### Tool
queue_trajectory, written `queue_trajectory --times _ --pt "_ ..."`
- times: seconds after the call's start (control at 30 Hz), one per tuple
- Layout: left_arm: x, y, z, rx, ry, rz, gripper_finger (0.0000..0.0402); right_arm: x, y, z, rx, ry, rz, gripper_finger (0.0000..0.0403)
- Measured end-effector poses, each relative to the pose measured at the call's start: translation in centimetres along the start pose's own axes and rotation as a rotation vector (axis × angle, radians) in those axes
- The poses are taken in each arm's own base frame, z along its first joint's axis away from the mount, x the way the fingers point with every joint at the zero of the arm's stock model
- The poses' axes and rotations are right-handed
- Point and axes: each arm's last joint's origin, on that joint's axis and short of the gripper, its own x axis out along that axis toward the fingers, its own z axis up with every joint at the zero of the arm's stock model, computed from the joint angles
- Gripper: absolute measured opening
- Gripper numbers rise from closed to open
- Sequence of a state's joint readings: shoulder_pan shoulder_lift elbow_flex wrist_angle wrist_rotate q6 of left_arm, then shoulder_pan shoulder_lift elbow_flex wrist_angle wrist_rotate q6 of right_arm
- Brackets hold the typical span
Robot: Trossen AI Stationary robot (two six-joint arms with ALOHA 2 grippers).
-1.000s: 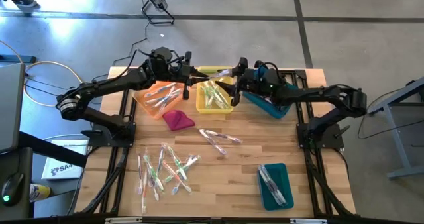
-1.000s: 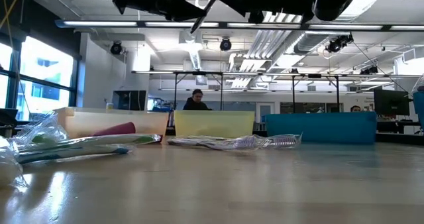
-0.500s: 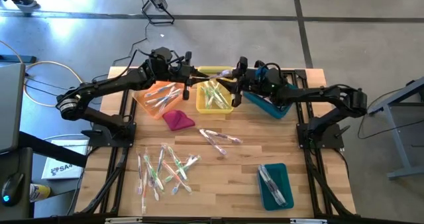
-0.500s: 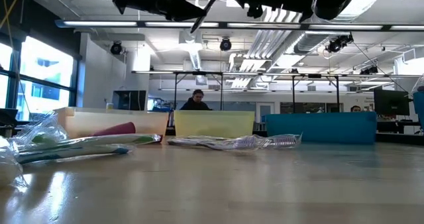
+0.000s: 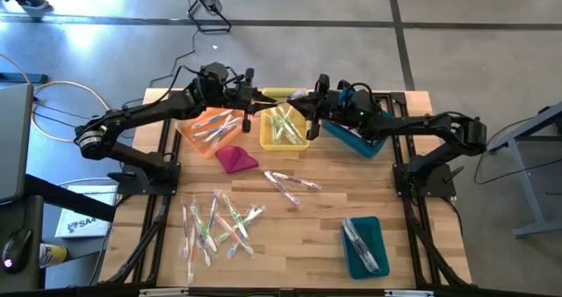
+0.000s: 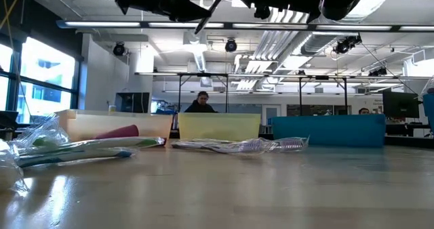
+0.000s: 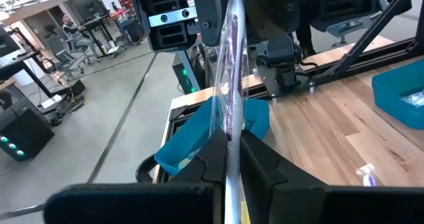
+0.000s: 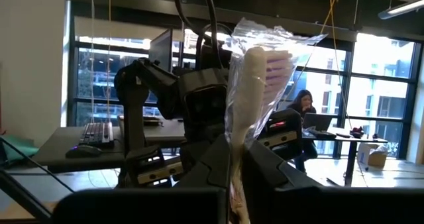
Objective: Pick & Place Toothbrushes
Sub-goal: Put the purple toothbrush into the bottom blue bin
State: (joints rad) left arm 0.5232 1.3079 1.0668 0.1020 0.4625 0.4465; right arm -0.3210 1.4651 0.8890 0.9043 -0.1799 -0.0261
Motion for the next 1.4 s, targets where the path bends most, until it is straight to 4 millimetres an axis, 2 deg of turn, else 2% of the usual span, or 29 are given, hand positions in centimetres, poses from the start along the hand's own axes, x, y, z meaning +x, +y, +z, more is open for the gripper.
queue_trajectory --times 0.73,0.97,1.27,1.4 --pt "0.00 -0.04 -0.09 0.019 0.007 -0.004 0.0023 -0.02 0.01 -0.27 0.009 0.028 0.002 0.0009" --pt "0.01 -0.04 -0.04 0.053 0.005 -0.001 0.0065 -0.04 0.02 -0.40 0.014 0.039 0.002 0.0009" --pt "0.00 0.05 -0.03 0.065 0.012 0.023 0.0154 -0.04 0.04 -0.42 0.015 0.040 0.004 0.0008" --pt "0.00 0.09 0.08 0.079 0.003 0.028 0.0172 -0.05 -0.03 -0.41 0.013 0.039 0.002 0.0008"
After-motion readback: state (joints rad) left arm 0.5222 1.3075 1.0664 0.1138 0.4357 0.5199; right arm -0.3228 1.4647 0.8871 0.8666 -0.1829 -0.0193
